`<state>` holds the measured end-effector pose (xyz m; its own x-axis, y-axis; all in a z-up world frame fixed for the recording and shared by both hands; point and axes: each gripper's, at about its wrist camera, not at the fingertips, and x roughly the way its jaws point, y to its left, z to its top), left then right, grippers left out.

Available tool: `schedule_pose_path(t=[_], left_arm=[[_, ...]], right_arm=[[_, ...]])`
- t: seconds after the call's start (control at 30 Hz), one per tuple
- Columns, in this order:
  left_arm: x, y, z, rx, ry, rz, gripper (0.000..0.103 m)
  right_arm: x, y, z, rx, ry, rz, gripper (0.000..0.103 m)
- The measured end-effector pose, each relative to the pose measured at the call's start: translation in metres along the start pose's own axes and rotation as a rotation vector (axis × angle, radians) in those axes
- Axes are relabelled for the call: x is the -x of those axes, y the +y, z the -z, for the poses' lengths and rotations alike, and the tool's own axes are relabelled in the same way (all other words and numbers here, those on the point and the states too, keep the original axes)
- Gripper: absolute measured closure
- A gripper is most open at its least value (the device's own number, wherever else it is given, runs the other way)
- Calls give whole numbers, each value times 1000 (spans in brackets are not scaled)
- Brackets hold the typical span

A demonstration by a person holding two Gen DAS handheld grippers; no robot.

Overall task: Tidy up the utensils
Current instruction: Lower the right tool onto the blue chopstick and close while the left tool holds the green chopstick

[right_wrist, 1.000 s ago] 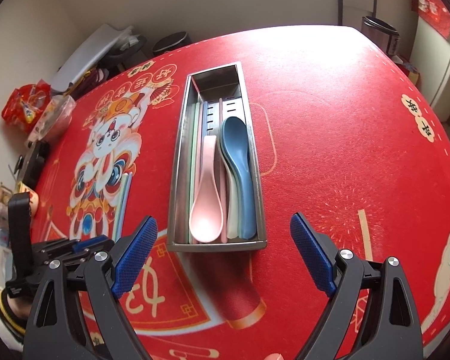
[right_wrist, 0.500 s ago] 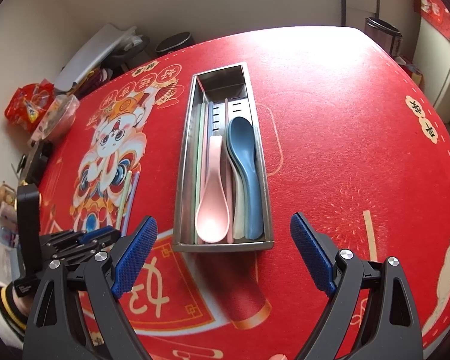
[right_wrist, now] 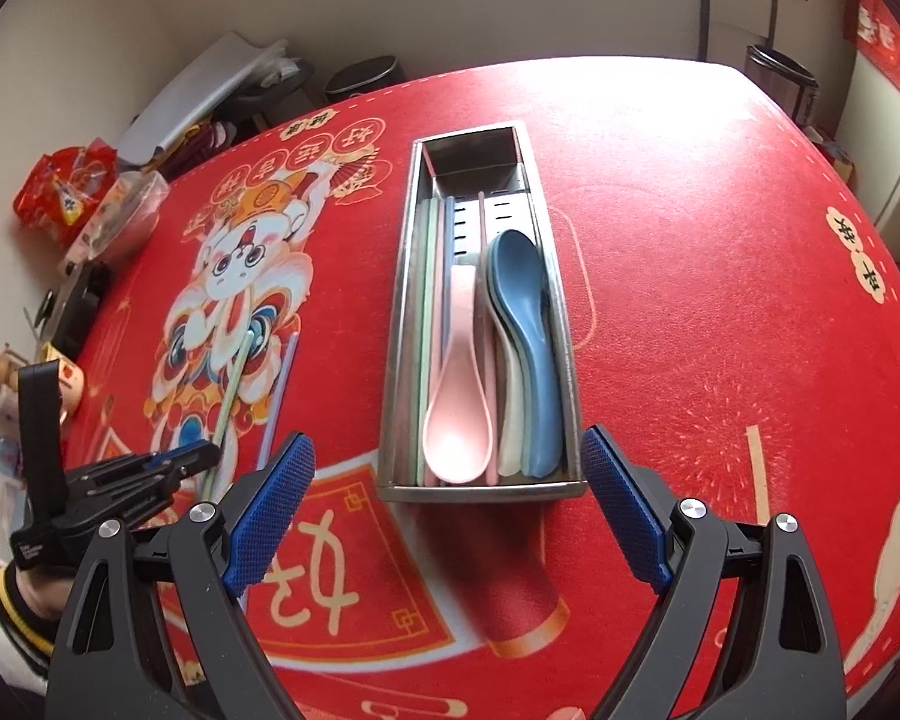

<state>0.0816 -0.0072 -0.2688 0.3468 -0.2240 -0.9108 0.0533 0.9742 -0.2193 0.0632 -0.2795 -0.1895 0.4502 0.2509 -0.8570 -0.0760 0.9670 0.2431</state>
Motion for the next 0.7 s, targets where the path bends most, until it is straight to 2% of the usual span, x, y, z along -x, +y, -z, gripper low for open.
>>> schedule_pose_path(t=[0.1,0.27,0.57,0.6,0.63,0.7], left_arm=[[9,10,5,18,-17,2,97],[18,26,12,38,-30,-10,97],[34,61,29,93,-45,-23,97],[35,64,30,97,-46,-25,97],[37,67,31,101,-47,-26,97],[38,73,33,110,-48,-27,97]], right_arm=[[-3,16,-1,50,17,14,16],[-17,43,1,88,76,-17,16],[-52,117,20,298,196,-64,16],[-58,122,23,309,216,-64,19],[-65,127,26,321,236,-61,32],[-79,134,29,334,270,-36,34]])
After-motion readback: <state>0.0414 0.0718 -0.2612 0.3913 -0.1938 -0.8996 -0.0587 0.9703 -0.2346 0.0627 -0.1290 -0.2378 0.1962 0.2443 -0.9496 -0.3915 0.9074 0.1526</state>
